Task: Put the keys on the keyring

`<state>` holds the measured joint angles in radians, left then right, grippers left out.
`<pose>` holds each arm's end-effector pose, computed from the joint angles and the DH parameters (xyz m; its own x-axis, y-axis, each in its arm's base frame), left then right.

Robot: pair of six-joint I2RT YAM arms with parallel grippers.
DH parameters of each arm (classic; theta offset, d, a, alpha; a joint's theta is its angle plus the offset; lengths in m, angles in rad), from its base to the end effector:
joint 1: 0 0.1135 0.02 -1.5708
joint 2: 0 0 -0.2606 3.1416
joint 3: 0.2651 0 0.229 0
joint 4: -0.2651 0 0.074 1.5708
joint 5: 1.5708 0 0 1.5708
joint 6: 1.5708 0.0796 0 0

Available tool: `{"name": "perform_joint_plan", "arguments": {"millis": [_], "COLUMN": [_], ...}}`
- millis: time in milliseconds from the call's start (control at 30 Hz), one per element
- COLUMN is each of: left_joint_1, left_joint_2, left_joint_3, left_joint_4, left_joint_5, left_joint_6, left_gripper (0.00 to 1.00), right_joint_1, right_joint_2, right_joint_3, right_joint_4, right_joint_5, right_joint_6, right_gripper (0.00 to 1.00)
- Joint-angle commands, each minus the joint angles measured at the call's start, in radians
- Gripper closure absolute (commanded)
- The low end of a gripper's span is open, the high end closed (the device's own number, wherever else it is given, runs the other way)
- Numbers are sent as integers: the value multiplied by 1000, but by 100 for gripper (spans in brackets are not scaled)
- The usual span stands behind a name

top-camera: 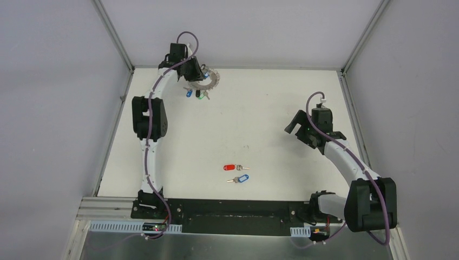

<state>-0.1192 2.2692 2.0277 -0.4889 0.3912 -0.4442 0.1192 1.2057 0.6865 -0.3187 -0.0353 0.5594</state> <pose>0.5191 -0.0927 0.2200 -0.7666 -0.3083 -0.5633 0.0693 0.8324 -0.5498 0.2492 0.0327 0.1852 -0.7010 0.4502 -0.5531 0.2710 0.8856 0.3773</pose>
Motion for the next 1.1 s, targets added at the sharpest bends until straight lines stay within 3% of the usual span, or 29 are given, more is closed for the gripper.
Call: {"name": "perform_joint_plan", "arguments": {"millis": [0, 100, 233, 400, 567, 967, 1067], "left_joint_1": [-18, -23, -26, -31, -31, -34, -40], "left_joint_2": [184, 281, 336, 392, 408, 167, 76], "left_joint_3": [244, 370, 404, 412, 398, -20, -162], "left_joint_4": [-10, -5, 52, 88, 60, -18, -21], "left_joint_5": [-51, -106, -188, -239, -194, 19, -2], "left_joint_6": [38, 22, 3, 8, 16, -15, -33], "left_gripper": [80, 89, 97, 99, 100, 100, 100], "right_joint_1": [-6, -6, -6, -6, -6, -8, -8], "right_joint_2": [-19, -26, -26, -26, -32, -35, -33], "right_joint_3": [53, 45, 27, 17, 26, 113, 142], "right_joint_4": [-25, -29, -29, -43, -63, -179, -217], "right_joint_5": [-57, -89, -139, -140, -153, -290, -327], "right_joint_6": [-28, -19, 3, -5, -13, -43, -57], "right_gripper": [1, 1, 0, 0, 0, 0, 0]}}
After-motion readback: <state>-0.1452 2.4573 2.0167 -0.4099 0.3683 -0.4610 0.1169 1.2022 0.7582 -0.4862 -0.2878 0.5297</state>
